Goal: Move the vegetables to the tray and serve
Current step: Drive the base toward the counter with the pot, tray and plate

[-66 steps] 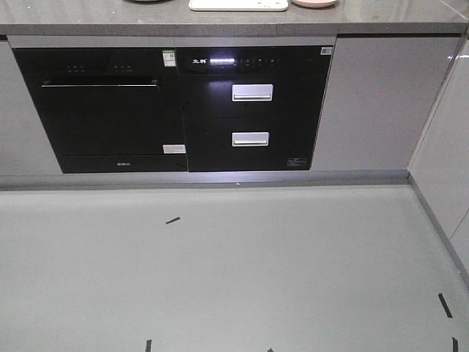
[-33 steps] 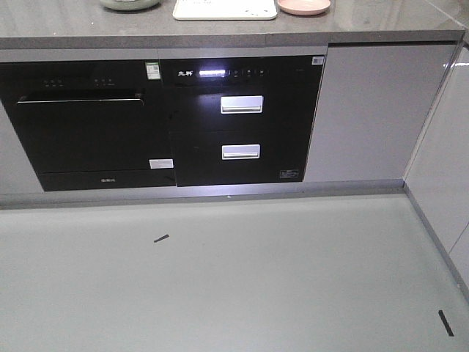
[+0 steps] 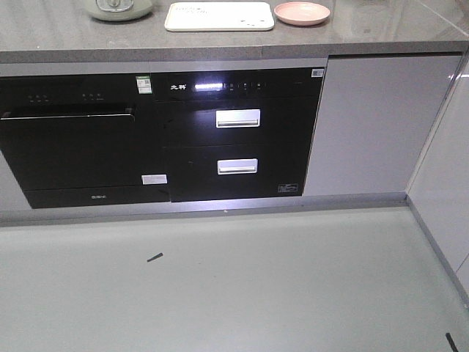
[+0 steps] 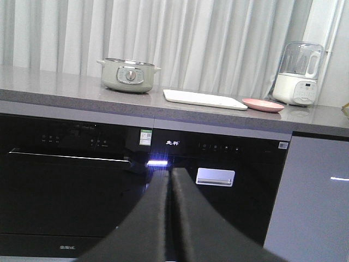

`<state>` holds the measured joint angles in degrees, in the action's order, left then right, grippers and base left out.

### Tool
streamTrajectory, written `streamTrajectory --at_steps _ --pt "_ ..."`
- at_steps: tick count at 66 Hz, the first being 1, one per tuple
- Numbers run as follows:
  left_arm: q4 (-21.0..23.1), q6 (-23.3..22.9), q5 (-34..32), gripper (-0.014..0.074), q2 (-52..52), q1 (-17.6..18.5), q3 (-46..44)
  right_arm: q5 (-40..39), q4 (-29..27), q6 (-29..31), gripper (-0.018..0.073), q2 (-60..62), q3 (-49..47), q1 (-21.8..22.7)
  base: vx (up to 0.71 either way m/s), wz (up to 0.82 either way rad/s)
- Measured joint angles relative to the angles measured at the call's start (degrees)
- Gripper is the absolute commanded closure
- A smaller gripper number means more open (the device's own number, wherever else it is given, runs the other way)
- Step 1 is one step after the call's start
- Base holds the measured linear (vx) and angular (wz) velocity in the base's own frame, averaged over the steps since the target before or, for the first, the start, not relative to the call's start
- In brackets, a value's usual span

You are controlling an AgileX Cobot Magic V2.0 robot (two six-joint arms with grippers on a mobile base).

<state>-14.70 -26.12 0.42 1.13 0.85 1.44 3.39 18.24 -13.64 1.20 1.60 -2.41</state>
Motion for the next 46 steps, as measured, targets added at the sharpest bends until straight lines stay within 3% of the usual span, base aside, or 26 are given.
streamTrajectory --at_steps 46 --pt "0.0 0.0 0.0 0.0602 0.0 0.0 0.0 0.0 0.0 0.0 0.0568 0.0 0.0 0.0 0.12 0.0"
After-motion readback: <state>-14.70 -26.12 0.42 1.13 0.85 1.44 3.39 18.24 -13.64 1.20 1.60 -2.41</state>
